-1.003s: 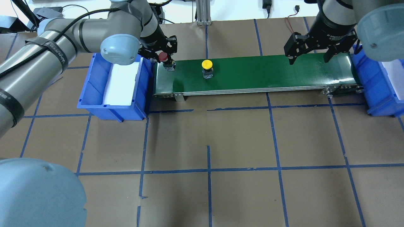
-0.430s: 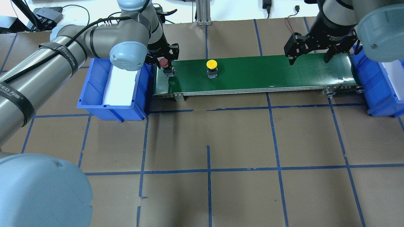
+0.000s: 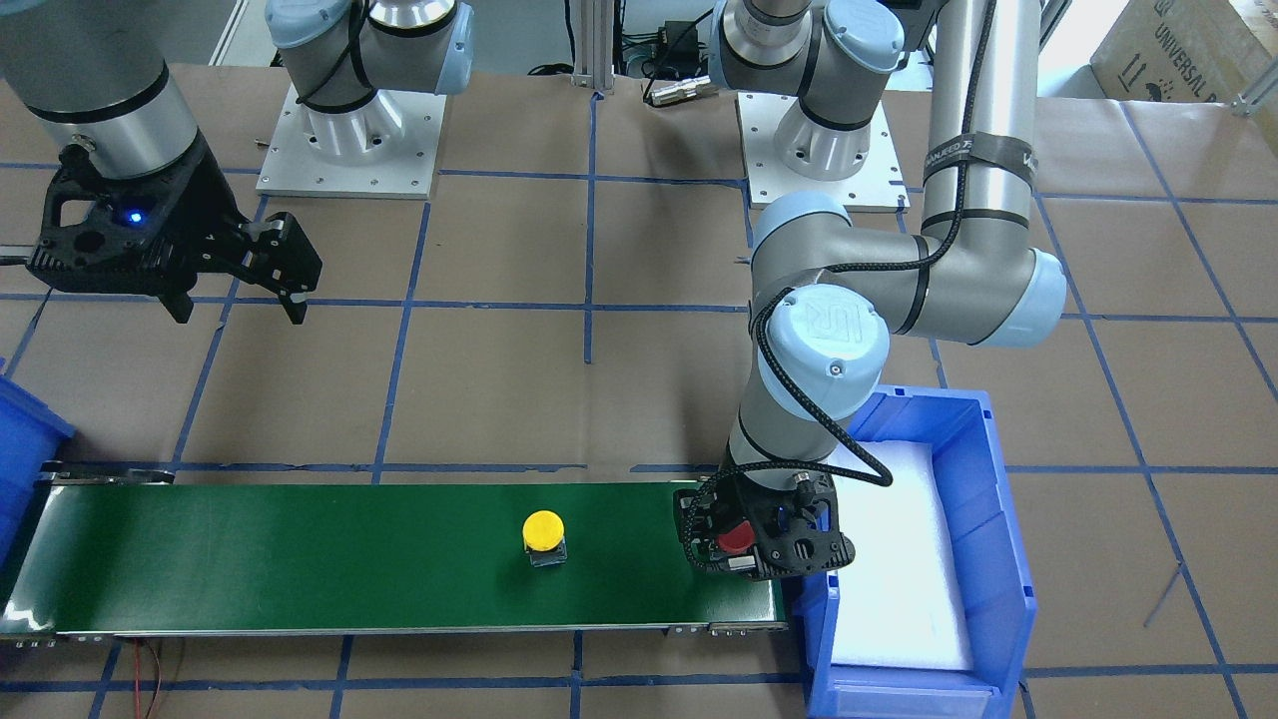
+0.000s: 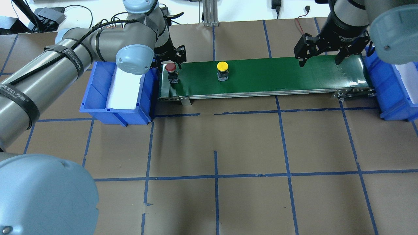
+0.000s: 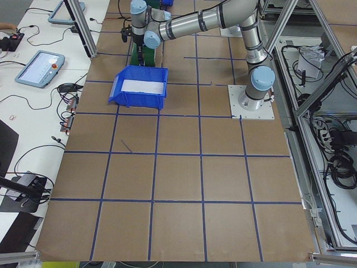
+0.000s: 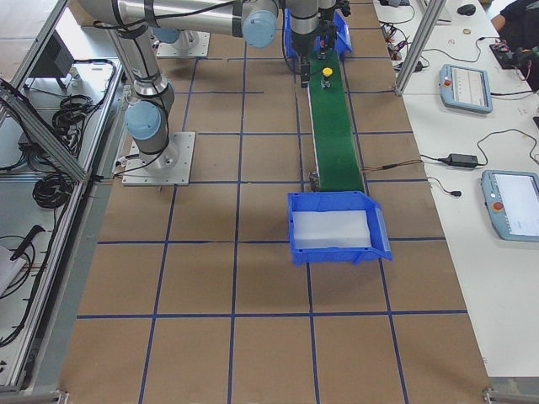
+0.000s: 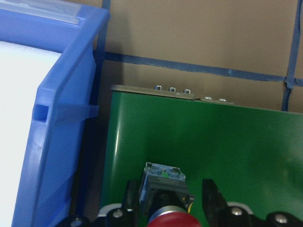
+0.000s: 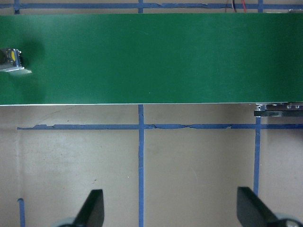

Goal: Transport two buttons from left to right
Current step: 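Place the red button on the conveyor belt and open the left gripper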

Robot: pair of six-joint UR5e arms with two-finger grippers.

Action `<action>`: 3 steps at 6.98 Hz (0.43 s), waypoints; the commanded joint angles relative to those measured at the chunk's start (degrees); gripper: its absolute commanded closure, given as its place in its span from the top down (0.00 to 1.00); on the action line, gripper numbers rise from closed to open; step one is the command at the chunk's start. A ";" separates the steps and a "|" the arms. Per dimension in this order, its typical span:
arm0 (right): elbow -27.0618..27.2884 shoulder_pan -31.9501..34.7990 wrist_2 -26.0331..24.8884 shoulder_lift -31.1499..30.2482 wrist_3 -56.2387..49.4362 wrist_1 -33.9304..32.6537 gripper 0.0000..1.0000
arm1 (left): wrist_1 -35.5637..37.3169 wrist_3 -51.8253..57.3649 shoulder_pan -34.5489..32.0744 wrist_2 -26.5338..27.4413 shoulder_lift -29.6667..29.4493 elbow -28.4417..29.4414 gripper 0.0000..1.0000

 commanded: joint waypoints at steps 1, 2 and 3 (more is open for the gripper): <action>-0.07 0.00 0.00 0.00 -0.02 -0.03 1.00 | 0.01 -1.10 0.00 -0.50 0.95 0.56 1.00; 0.02 0.00 0.00 0.00 -0.02 -0.03 1.00 | -0.43 -0.68 0.00 -0.67 2.96 0.92 1.00; -0.06 0.00 0.00 0.00 -0.02 -0.03 1.00 | -4.52 -0.15 0.00 -0.33 6.37 0.57 1.00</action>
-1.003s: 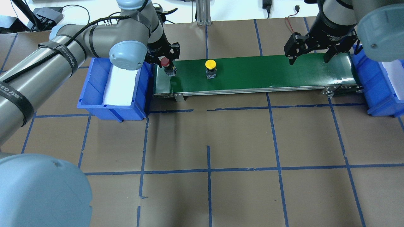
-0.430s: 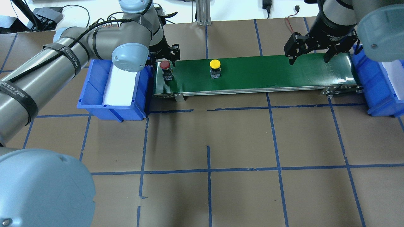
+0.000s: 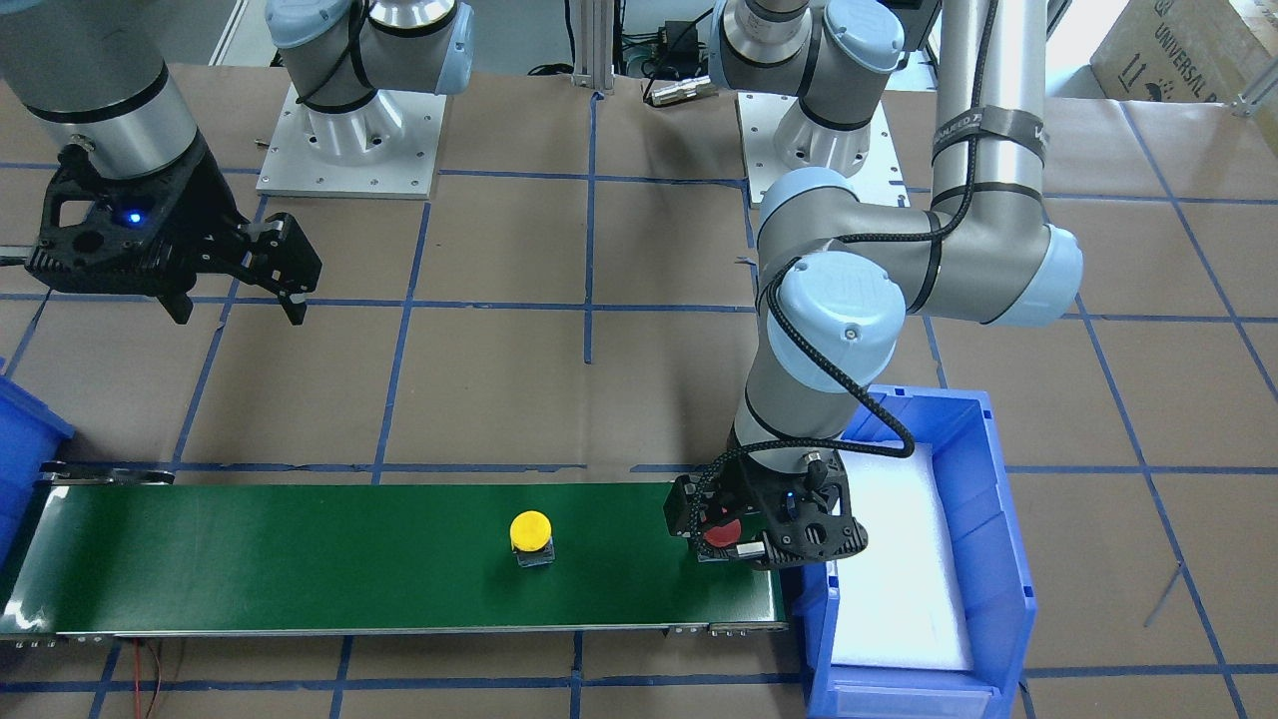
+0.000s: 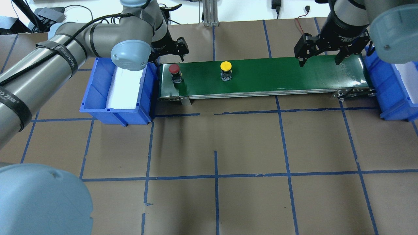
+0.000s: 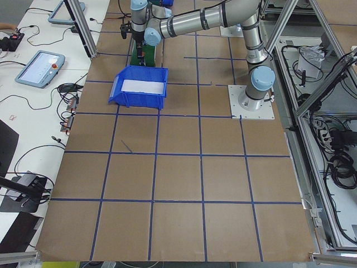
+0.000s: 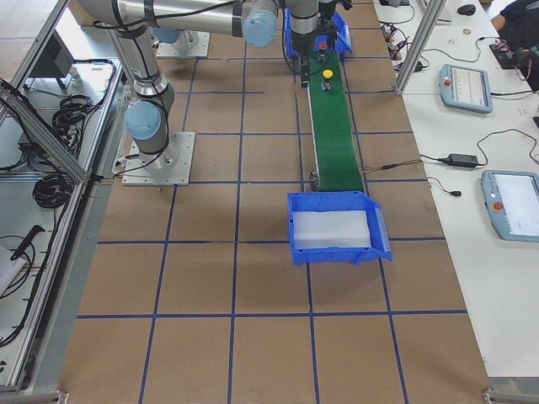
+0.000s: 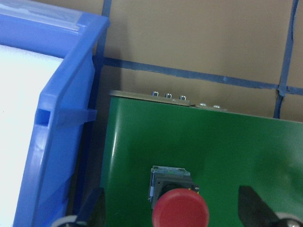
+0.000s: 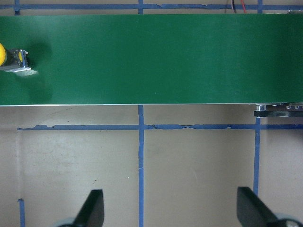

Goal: Transport two buttons from left to right
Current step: 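Raise the left gripper back above the bin while buttons ride the belt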

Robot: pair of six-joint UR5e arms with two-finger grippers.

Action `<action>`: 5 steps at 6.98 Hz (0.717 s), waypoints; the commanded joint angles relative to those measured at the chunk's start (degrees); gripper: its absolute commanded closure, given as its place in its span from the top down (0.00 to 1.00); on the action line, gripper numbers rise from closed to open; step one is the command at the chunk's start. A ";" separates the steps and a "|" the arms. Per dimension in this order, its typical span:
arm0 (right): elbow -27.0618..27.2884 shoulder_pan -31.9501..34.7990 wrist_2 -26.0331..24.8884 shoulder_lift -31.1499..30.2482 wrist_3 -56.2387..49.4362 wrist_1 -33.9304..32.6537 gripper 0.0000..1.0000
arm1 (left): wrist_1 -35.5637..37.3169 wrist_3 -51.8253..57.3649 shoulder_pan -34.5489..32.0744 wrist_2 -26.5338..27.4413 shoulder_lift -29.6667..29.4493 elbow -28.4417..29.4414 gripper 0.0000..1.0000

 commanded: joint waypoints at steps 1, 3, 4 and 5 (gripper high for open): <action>0.05 0.00 0.00 0.09 -0.01 0.00 1.00 | -10.20 2.37 0.26 0.79 7.74 -1.49 1.00; -0.38 -0.26 0.00 0.09 -0.09 -0.09 1.00 | -19.39 7.02 3.66 0.88 16.71 -4.04 1.00; -0.47 -0.26 0.00 0.18 -0.27 -0.09 1.00 | -25.33 8.52 7.35 0.27 20.76 -4.23 1.00; -0.48 -0.44 0.00 0.26 -0.45 -0.09 1.00 | -28.35 11.84 9.21 0.70 24.36 -4.06 1.00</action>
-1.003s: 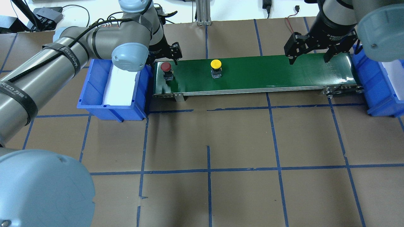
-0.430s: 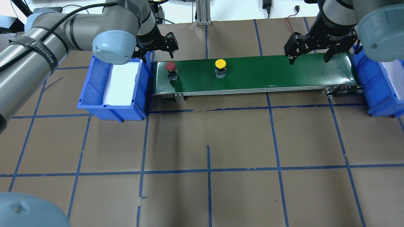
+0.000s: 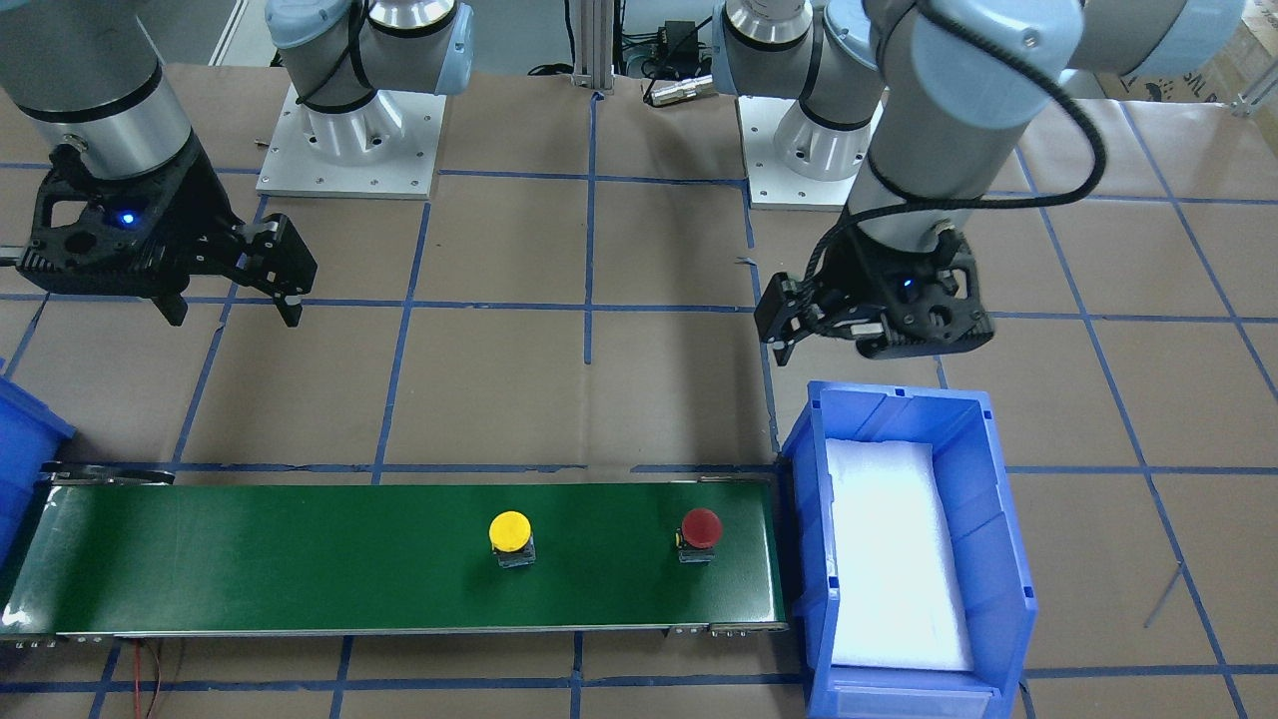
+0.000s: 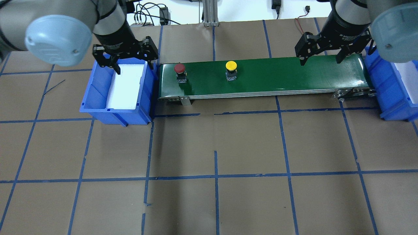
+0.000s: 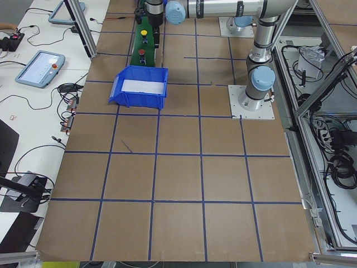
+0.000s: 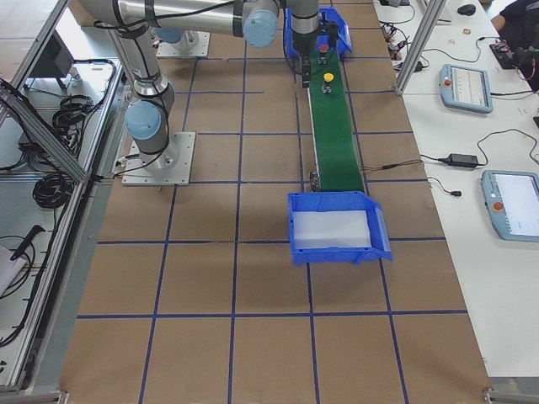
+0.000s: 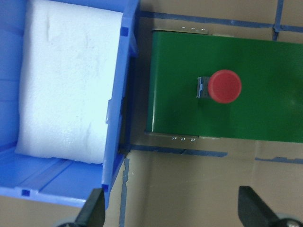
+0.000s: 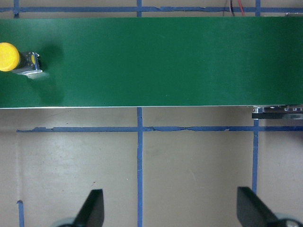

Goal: Transport two buttons from left to right
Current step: 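Raise the left gripper back above the bin while buttons ride the belt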

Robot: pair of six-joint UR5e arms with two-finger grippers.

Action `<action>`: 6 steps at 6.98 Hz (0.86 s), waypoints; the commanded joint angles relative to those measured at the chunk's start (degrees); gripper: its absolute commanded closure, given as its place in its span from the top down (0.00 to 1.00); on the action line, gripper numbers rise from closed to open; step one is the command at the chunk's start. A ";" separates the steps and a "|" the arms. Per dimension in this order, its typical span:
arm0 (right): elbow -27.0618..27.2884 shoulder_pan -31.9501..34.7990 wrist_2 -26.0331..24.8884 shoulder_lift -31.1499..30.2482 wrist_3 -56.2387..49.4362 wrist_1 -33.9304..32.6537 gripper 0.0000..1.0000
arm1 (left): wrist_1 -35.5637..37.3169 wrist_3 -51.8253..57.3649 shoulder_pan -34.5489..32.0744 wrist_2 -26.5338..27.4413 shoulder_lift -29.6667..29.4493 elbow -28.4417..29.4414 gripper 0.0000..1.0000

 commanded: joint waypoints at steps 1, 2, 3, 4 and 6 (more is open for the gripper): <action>-0.07 -0.32 0.00 0.09 -0.54 0.08 1.00 | -7.04 5.15 3.42 0.39 6.84 1.49 1.00; -0.07 -0.24 0.00 0.18 -0.46 -0.01 1.00 | -8.11 5.60 3.51 1.69 6.95 1.59 1.00; 0.11 -0.24 0.00 0.35 -0.46 -0.09 1.00 | -8.38 6.30 2.99 3.79 6.43 0.72 1.00; 0.02 -0.24 0.09 0.44 -0.37 -0.18 1.00 | -8.55 6.39 2.98 3.55 6.34 0.54 1.00; 0.11 -0.24 0.09 0.53 -0.46 -0.18 1.00 | -12.24 11.65 3.33 3.81 6.42 0.62 1.00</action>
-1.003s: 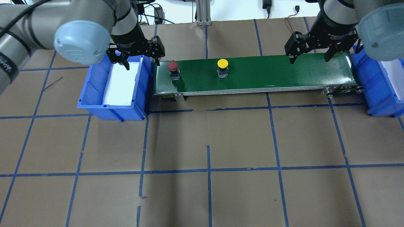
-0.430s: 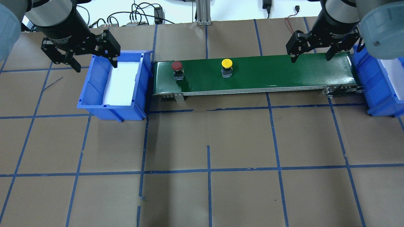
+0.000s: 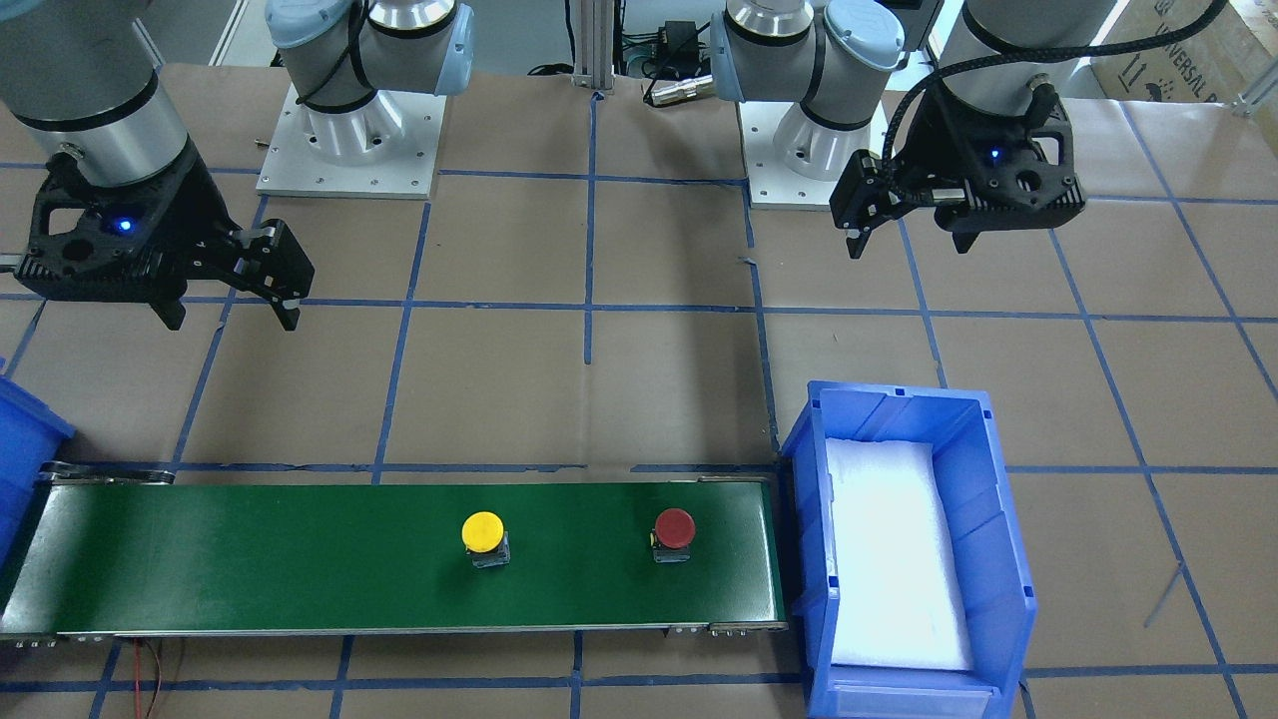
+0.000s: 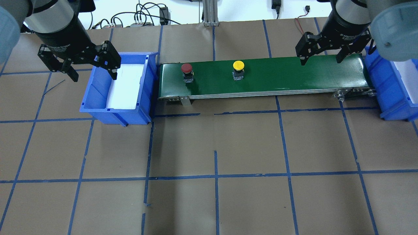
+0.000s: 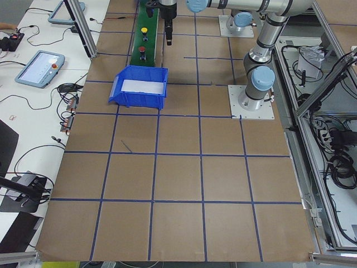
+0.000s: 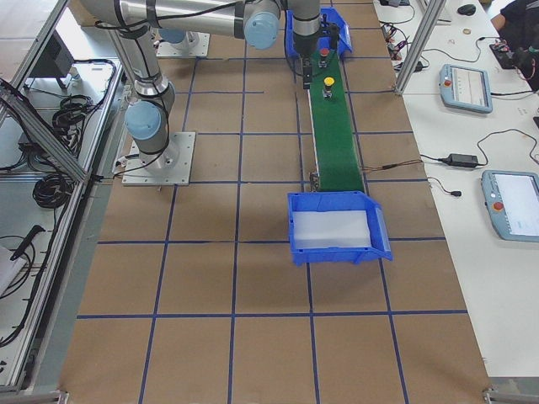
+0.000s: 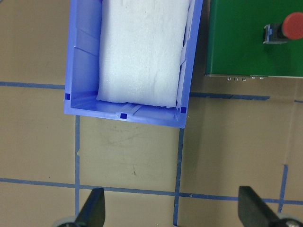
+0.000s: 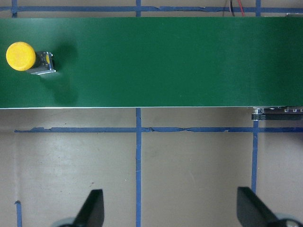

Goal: Transport two buttons from left to right
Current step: 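Raise the left gripper back above the bin while buttons ride the belt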

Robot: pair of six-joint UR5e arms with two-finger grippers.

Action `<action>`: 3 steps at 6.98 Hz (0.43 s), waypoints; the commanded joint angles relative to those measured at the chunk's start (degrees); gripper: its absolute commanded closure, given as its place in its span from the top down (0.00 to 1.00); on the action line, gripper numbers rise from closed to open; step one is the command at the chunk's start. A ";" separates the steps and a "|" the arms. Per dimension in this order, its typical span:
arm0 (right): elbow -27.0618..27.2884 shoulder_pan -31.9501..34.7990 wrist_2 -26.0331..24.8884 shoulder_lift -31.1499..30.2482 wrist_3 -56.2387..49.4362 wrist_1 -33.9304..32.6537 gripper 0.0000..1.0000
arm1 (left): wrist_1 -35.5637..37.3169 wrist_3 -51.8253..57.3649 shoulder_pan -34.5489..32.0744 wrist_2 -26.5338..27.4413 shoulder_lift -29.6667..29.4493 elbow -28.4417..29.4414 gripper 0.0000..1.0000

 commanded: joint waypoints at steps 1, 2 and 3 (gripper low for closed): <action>-0.03 0.00 0.01 0.00 -0.02 -0.02 1.00 | -0.04 1.75 -0.02 -0.09 -0.04 0.22 1.00; -0.12 0.00 0.01 0.00 -0.02 -0.02 1.00 | 4.15 1.57 -0.11 -0.44 -0.04 -0.13 1.00; -0.12 0.00 0.01 0.17 -0.02 -0.28 1.00 | 5.07 1.31 -0.11 -0.62 -0.04 -0.30 1.00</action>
